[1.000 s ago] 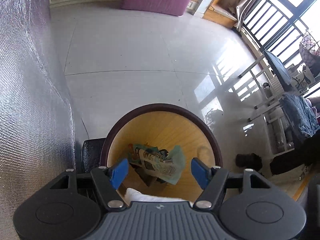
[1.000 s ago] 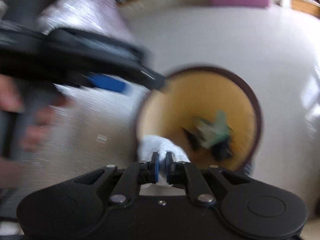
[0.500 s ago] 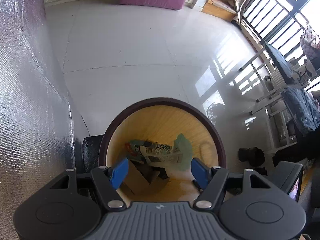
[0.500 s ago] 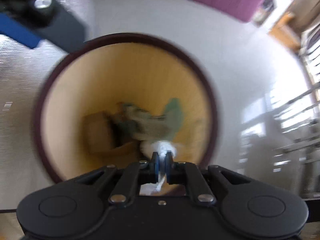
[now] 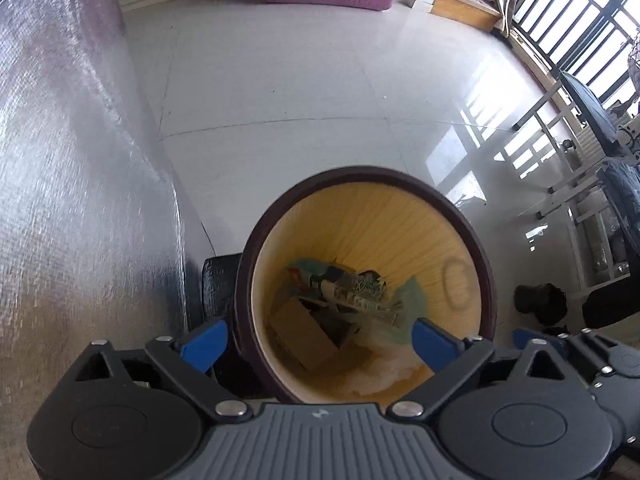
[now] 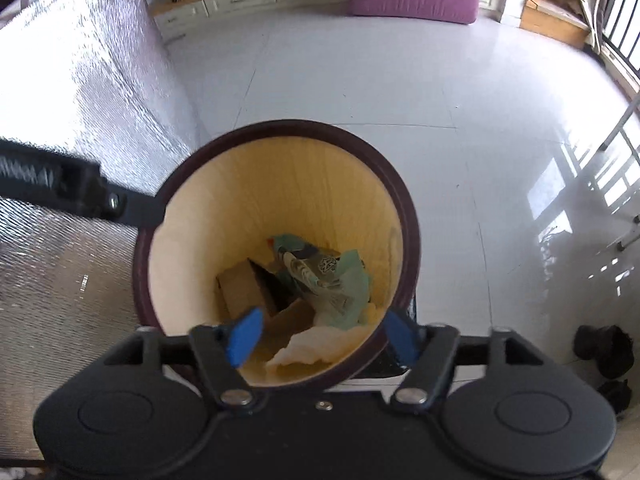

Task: Collect trash
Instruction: 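Open the right tool to release the tissue into the wastebasket, then move both open tools back to the table toward the dirty bottle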

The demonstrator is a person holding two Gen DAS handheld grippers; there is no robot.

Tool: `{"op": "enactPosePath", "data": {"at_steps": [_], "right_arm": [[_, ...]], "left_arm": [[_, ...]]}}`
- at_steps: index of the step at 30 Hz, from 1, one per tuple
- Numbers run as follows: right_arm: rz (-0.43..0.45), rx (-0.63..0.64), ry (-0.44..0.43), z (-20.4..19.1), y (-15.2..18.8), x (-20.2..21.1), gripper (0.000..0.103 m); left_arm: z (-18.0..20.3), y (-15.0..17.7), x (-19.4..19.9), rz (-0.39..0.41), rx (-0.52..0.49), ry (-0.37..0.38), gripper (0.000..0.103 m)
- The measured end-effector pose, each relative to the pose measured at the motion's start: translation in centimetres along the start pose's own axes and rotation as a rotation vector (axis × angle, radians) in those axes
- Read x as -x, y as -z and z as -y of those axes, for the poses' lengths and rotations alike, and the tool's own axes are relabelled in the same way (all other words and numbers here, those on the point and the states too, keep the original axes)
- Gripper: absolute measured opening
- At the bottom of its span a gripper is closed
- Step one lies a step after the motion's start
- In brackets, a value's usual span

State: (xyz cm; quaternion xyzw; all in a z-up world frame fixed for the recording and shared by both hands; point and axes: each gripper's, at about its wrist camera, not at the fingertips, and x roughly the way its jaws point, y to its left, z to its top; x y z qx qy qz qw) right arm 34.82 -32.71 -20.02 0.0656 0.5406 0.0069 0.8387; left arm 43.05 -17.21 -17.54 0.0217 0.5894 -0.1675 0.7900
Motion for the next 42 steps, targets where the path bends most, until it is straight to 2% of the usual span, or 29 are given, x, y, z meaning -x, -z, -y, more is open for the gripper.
{"op": "enactPosePath", "data": {"at_steps": [7,14,22,30,42], "right_arm": [[0.053,-0.053,0.015,0.6,1.2,2.5,0.095],[0.100,-0.064,0.040,0.8,2.3,6.1,0.103],[0.161,-0.076,0.043,0.6,4.0,10.0,0.103],[0.283,-0.088,0.048,0.1,5.9,15.8,0.103],[0.440,-0.032,0.065,-2.7,9.0,23.0,0.103]], "left_arm": [[-0.4,2.8,1.6,0.032,0.019,-0.025,0.103],[-0.6,5.6,4.0,0.066,0.011,-0.055,0.103],[0.4,8.2,8.6,0.135,-0.015,-0.038,0.103],[0.9,11.3,13.7,0.233,-0.048,-0.028,0.103],[0.8,15.6,21.6,0.438,-0.088,0.008,0.103]]}}
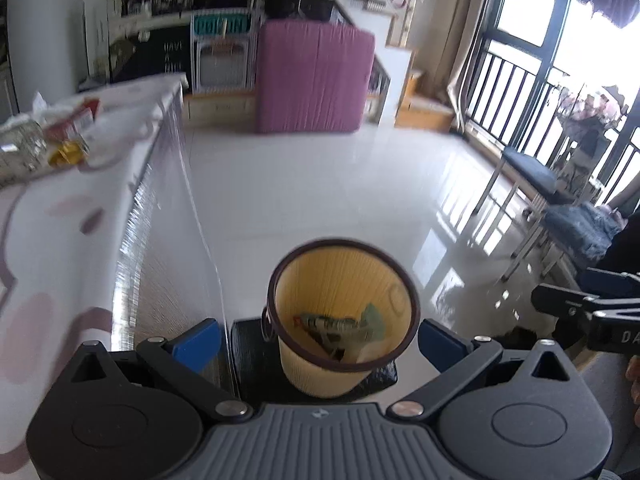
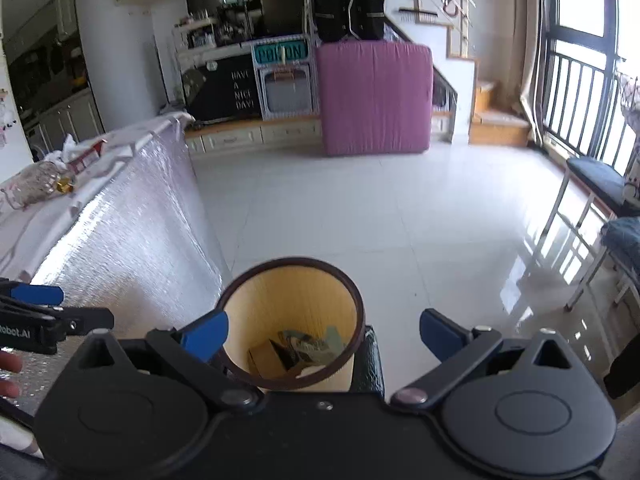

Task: Collect trash
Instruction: 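Move both open tools back to the table toward the dirty bottle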

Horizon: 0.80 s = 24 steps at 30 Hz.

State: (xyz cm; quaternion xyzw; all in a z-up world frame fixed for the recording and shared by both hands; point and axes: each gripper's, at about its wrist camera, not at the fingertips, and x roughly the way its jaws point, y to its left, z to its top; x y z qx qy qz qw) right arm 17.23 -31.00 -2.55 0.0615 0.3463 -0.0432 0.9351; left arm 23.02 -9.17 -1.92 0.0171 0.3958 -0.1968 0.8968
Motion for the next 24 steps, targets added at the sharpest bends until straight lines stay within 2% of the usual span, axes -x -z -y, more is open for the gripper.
{"op": "enactPosePath", "data": {"at_steps": [6,12,18,21,24], "right_arm": [[0.102,0.014,-0.020,-1.9,0.0,3.1,0.103],[0.211,0.032,-0.046,-4.9,-0.5,4.4,0.103],[0.260,0.071,-0.104,-9.5,-1.8,4.0,0.103],[0.277,0.089,-0.130,-12.2,-2.6,3.3,0.103],[0.310,0.116,-0.157,-14.8,-3.3,2.6,0.103]], "left_arm": [[-1.2,0.0,4.0,0.123,0.010,0.027,0.103],[-3.8,0.3,7.5,0.251,0.070,-0.001,0.103],[-8.2,-0.2,9.5,0.344,0.170,-0.082,0.103],[-10.3,-2.0,9.5,0.380,0.220,-0.150,0.103],[-13.1,-4.1,9.8,0.425,0.296,-0.167,0.103]]}}
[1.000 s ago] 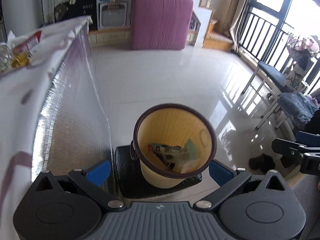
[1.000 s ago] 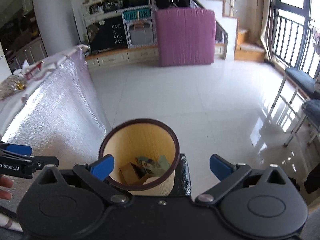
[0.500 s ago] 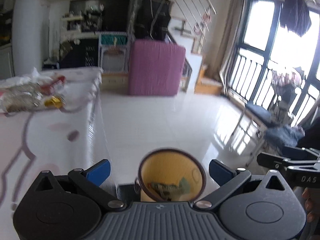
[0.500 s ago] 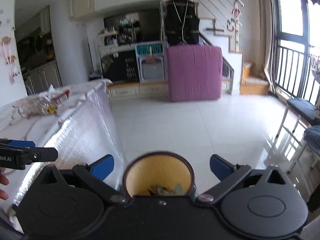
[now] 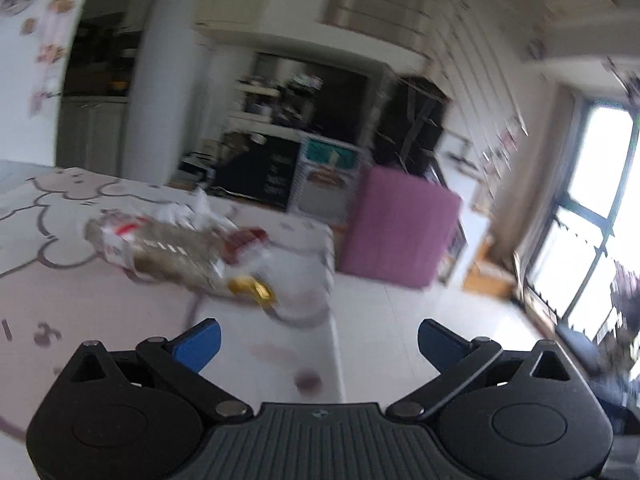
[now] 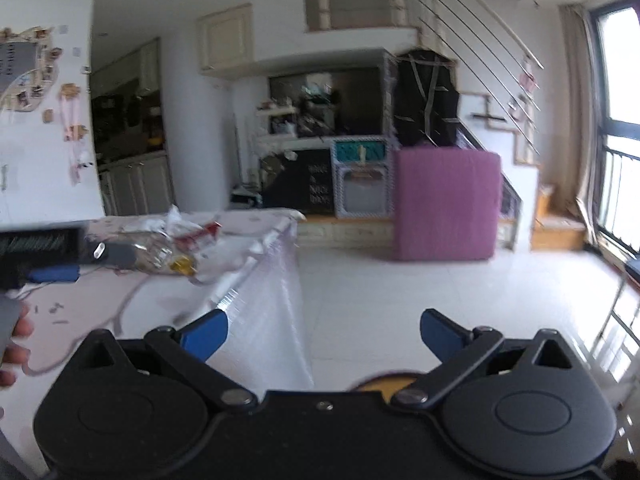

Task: Collect trash
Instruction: 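Move both open tools back to the table toward the dirty bottle, then grasp the dirty plastic bottle with the left tool while the right tool grasps the gold wrapper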

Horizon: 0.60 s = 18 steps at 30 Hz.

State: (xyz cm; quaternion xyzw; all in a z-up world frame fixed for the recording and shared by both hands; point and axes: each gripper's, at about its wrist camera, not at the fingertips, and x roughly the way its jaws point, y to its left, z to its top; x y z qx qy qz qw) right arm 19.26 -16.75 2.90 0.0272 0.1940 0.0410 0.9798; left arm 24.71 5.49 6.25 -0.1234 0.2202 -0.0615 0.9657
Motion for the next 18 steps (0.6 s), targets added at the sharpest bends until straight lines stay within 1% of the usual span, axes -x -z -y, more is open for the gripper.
{"op": "enactPosePath", "data": {"at_steps": [4,7,9,11,13,15,18], "right_arm": [[0.002,0.016,-0.014,-2.4,-1.5,-2.7,0.103],[0.005,0.011,-0.017,-3.9,-2.9,-5.1,0.103],[-0.004,-0.007,-0.022,-4.7,-4.0,-7.3,0.103],[-0.017,-0.032,-0.015,-5.7,-5.0,-9.5,0.103],[-0.025,-0.047,-0.019,-6.9,-5.9,-11.8,0.103],[-0.035,-0.039,-0.046,-8.1,-6.8,-13.9,0.103],[-0.045,-0.035,-0.141,-10.1,-8.4,-17.5,0.103]], "left_arm": [[-3.2,-3.4,-1.8,0.033,0.108,-0.010,0.103],[-6.1,-5.1,-3.3,0.039,0.191,-0.022,0.103],[-8.2,-5.8,-4.0,0.048,0.239,-0.035,0.103],[-10.4,-5.8,-4.5,0.062,0.296,-0.031,0.103],[-12.6,-5.5,-5.3,0.058,0.346,-0.029,0.103],[-14.5,-5.3,-6.2,0.051,0.397,-0.034,0.103],[-17.0,-5.5,-7.2,0.049,0.469,-0.043,0.103]]}}
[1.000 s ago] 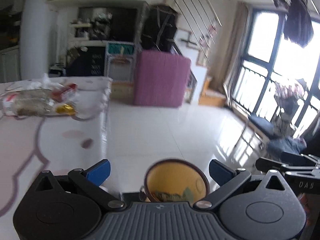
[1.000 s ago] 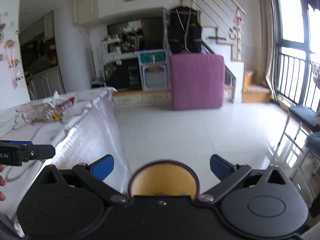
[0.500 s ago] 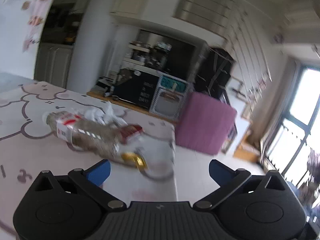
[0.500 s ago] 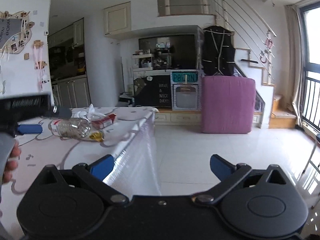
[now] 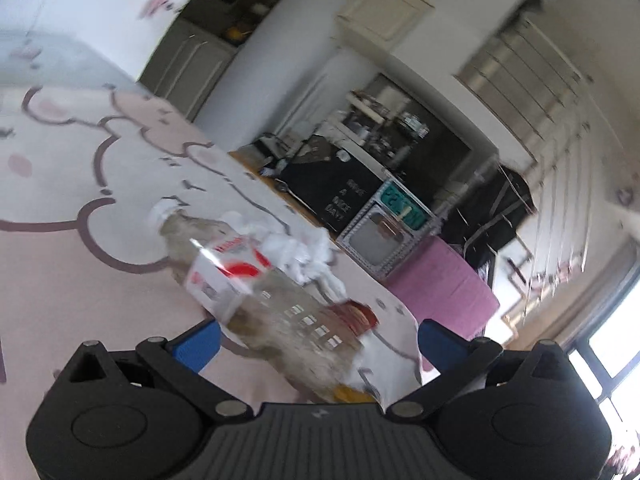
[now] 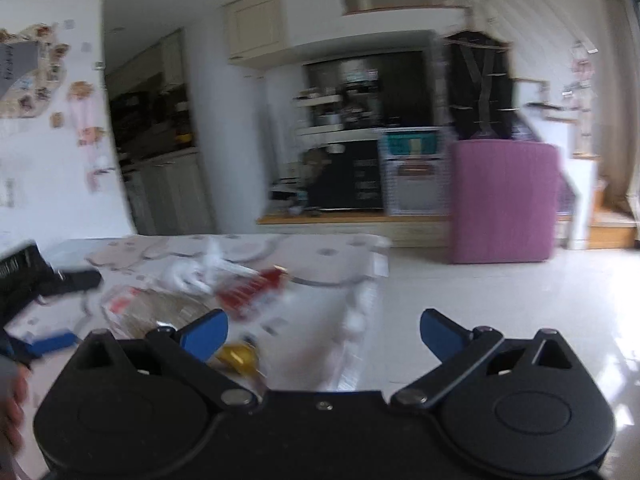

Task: Collect trash
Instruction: 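Grasp the dirty plastic bottle with the left tool while the right tool grasps the gold wrapper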

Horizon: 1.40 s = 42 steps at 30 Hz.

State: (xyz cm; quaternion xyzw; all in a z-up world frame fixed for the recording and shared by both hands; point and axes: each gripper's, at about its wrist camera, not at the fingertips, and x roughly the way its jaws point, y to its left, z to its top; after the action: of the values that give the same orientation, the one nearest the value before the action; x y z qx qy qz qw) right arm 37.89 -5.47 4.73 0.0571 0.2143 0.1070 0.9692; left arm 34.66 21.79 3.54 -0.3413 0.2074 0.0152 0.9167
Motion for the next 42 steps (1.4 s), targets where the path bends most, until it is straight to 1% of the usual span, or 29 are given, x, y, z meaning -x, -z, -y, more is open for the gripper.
{"op": "enactPosePath", "data": {"at_steps": [1,2,3,4,5,6,8,10,11,13,15,16,20,23,24,26,27,30,32,33,34,35,37,39,42], "right_arm": [[0.001,-0.012,-0.016,-0.5,-0.6,-1.2,0.100],[-0.001,-0.022,-0.025,-1.0,-1.1,-2.4,0.089],[-0.015,-0.028,-0.040,-1.6,-1.7,-3.8,0.081],[-0.035,-0.038,-0.062,-2.1,-2.2,-5.2,0.067],[-0.065,-0.054,-0.090,-2.6,-2.7,-6.8,0.057],[-0.091,-0.074,-0.107,-3.1,-3.0,-8.3,0.053],[-0.155,-0.171,-0.162,-3.6,-3.2,-11.4,0.045],[-0.212,-0.239,-0.214,-4.2,-2.9,-14.1,0.041],[-0.233,-0.246,-0.226,-4.7,-2.6,-15.3,0.039],[-0.253,-0.223,-0.219,-5.9,-1.8,-16.9,0.039],[-0.267,-0.204,-0.192,-6.5,-0.8,-17.6,0.039],[-0.280,-0.199,-0.193,-6.7,-0.4,-17.7,0.039],[-0.308,-0.188,-0.302,-7.0,0.9,-16.2,0.039],[-0.341,-0.153,-0.344,-7.8,1.8,-14.8,0.039],[-0.365,-0.144,-0.364,-8.2,2.3,-14.4,0.039],[-0.384,-0.142,-0.391,-8.7,3.0,-13.6,0.039],[-0.395,-0.135,-0.412,-9.1,3.4,-13.1,0.039],[-0.399,-0.124,-0.468,-9.9,4.0,-11.7,0.039],[-0.400,-0.113,-0.495,-10.3,4.3,-11.0,0.039],[-0.400,-0.103,-0.505,-10.6,4.5,-10.5,0.039],[-0.393,-0.089,-0.507,-10.7,4.6,-9.9,0.039],[-0.382,-0.075,-0.507,-10.7,4.6,-9.3,0.039],[-0.336,-0.038,-0.476,-10.0,4.2,-8.2,0.040],[-0.267,0.017,-0.422,-9.2,3.9,-6.7,0.040],[-0.174,0.121,-0.310,-7.9,3.9,-5.2,0.045]], "left_arm": [[-0.7,-0.3,-0.2,0.005,0.024,0.001,0.103],[-1.4,-0.6,-0.4,0.006,0.050,0.003,0.103],[-2.2,-0.7,-0.7,0.002,0.076,0.008,0.103],[-2.9,-0.7,-0.9,-0.007,0.099,0.014,0.103],[-3.5,-0.7,-1.1,-0.017,0.126,0.019,0.103],[-4.3,-0.7,-1.4,-0.028,0.160,0.025,0.103],[-5.3,-0.7,-1.8,-0.040,0.208,0.036,0.103],[-5.8,-0.7,-2.0,-0.049,0.237,0.058,0.103],[-6.1,-0.7,-2.2,-0.052,0.248,0.069,0.103],[-6.4,-0.7,-2.4,-0.058,0.271,0.078,0.103],[-6.9,-0.7,-2.6,-0.057,0.281,0.065,0.103],[-7.0,-0.7,-2.6,-0.056,0.281,0.057,0.103],[-6.7,-0.6,-2.2,-0.048,0.249,0.033,0.103],[-6.4,-0.1,-1.6,-0.056,0.202,0.001,0.103],[-6.5,0.2,-1.4,-0.065,0.195,-0.003,0.103],[-6.9,0.8,-1.1,-0.082,0.207,0.001,0.102],[-7.3,1.1,-0.9,-0.088,0.221,0.004,0.101],[-7.5,1.7,0.2,-0.064,0.210,-0.009,0.099],[-7.6,2.0,0.7,-0.055,0.206,-0.013,0.096],[-7.7,2.1,0.8,-0.053,0.201,-0.019,0.092],[-7.8,2.2,0.9,-0.050,0.198,-0.024,0.088],[-7.8,2.2,1.0,-0.050,0.195,-0.031,0.086],[-8.0,2.4,1.0,-0.047,0.200,-0.043,0.073],[-8.1,2.5,1.0,-0.040,0.200,-0.043,0.073],[-8.0,2.6,1.1,-0.034,0.192,-0.045,0.073]]}}
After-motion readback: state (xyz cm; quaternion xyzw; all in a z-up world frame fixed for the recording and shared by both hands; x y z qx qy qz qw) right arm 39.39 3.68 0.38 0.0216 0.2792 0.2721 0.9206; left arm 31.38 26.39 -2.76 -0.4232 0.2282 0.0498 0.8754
